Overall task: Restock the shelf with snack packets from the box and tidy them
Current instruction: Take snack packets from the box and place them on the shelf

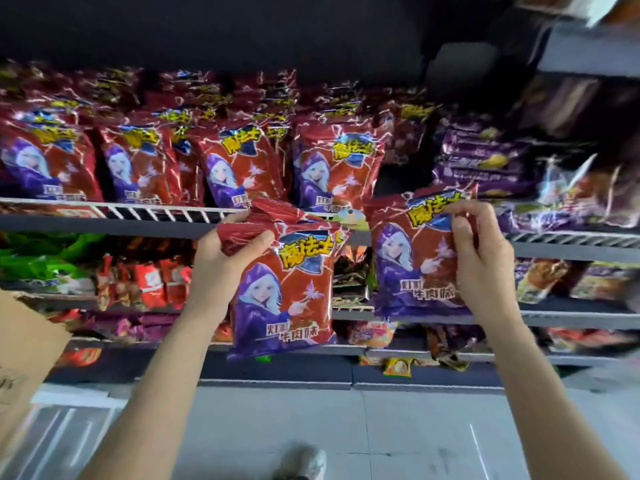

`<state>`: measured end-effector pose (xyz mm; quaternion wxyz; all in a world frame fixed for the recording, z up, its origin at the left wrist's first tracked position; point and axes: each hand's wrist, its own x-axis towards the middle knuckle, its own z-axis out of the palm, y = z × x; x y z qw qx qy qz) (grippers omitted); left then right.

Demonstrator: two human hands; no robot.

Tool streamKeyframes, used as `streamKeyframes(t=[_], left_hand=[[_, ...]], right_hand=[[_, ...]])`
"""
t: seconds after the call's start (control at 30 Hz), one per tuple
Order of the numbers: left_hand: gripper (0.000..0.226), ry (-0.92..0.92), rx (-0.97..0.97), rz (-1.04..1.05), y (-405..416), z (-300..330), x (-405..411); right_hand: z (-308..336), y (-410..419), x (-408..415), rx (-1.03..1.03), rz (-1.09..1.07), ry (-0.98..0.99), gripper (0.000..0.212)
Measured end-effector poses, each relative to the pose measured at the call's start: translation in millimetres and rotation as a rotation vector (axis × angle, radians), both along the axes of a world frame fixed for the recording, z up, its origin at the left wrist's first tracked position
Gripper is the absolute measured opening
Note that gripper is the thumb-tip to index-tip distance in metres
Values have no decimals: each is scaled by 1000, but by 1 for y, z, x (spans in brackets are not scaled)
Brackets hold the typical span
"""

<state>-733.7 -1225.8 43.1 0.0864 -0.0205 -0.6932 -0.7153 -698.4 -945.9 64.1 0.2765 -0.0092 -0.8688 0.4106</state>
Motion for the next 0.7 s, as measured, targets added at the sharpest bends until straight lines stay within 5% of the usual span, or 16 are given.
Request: streamKeyframes(t=[0.07,0.3,0.7], left_hand=[[21,20,-15,-26,20,4,-15],[36,106,-52,-87,67,13,-67],[36,135,-50,-93,86,11,-97]], right_hand=[[9,20,-19,-28,-4,16,13],[38,48,-101,244,-93,146,54],[20,34,-236,430,49,-3,43]])
